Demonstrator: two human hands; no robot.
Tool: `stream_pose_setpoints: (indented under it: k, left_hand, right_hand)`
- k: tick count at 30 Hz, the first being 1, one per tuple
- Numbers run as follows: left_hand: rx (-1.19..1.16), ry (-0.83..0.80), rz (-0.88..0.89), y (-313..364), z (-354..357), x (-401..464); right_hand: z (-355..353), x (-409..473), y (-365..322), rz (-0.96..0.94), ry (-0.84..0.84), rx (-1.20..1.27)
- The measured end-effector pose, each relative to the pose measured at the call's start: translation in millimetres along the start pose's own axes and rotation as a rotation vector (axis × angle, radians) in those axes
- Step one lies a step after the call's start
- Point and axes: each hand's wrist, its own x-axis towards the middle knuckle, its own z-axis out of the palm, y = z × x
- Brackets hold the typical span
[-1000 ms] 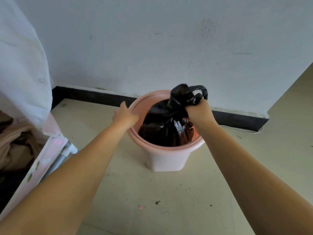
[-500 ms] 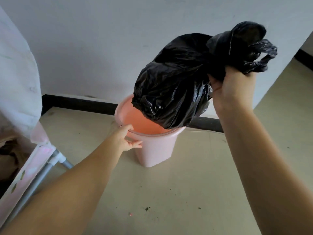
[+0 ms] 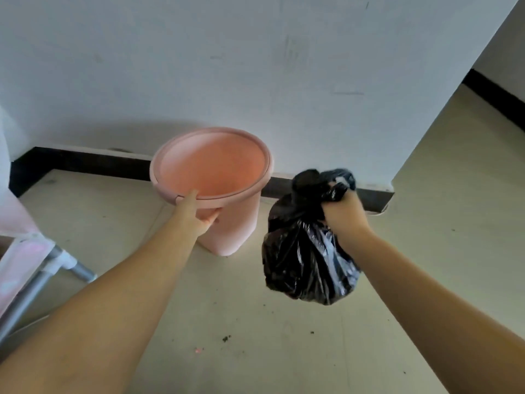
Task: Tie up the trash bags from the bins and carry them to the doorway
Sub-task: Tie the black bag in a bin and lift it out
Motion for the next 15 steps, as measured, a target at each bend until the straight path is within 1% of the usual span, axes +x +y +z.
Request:
stream_pose_setpoints:
  k: [3, 5, 7, 8, 10, 11, 12, 13, 14, 15]
  left_hand:
    - [-0.006, 0.002, -0.009, -2, 0, -4]
    - [0.026, -0.010, 0.017, -4, 2, -10]
    - [0.131, -0.025, -0.033, -11, 8, -22]
    - [0.217, -0.061, -0.105, -16, 12, -31]
    - [0.443, -0.208, -0.266, -28, 20, -54]
    - [0.606, -0.306, -0.273, -33, 23, -67]
    - [0.791, -0.396, -0.211, -37, 26, -78]
    - [0.959, -0.474, -0.106, -41, 28, -88]
    - [1.089, -0.542, 0.029, -45, 29, -94]
    - [1.169, -0.588, 0.152, -47, 29, -98]
  right_hand:
    - [15, -10, 33, 0.064, -0.142, -0.250]
    - [25, -15, 48, 0.135, -0.260, -0.350]
    - [31, -15, 51, 0.171, -0.330, -0.327]
    - [33, -15, 46, 0.162, -0.354, -0.287]
    - [36, -12, 37, 0.124, -0.382, -0.168]
    - [37, -12, 30, 0.109, -0.392, -0.092]
    - [38, -12, 24, 0.100, -0.397, -0.025]
    - [38, -14, 17, 0.079, -0.395, 0.014]
    - [39, -15, 12, 0.036, -0.401, 0.022]
    - [38, -17, 7, -0.025, -0.422, 0.005]
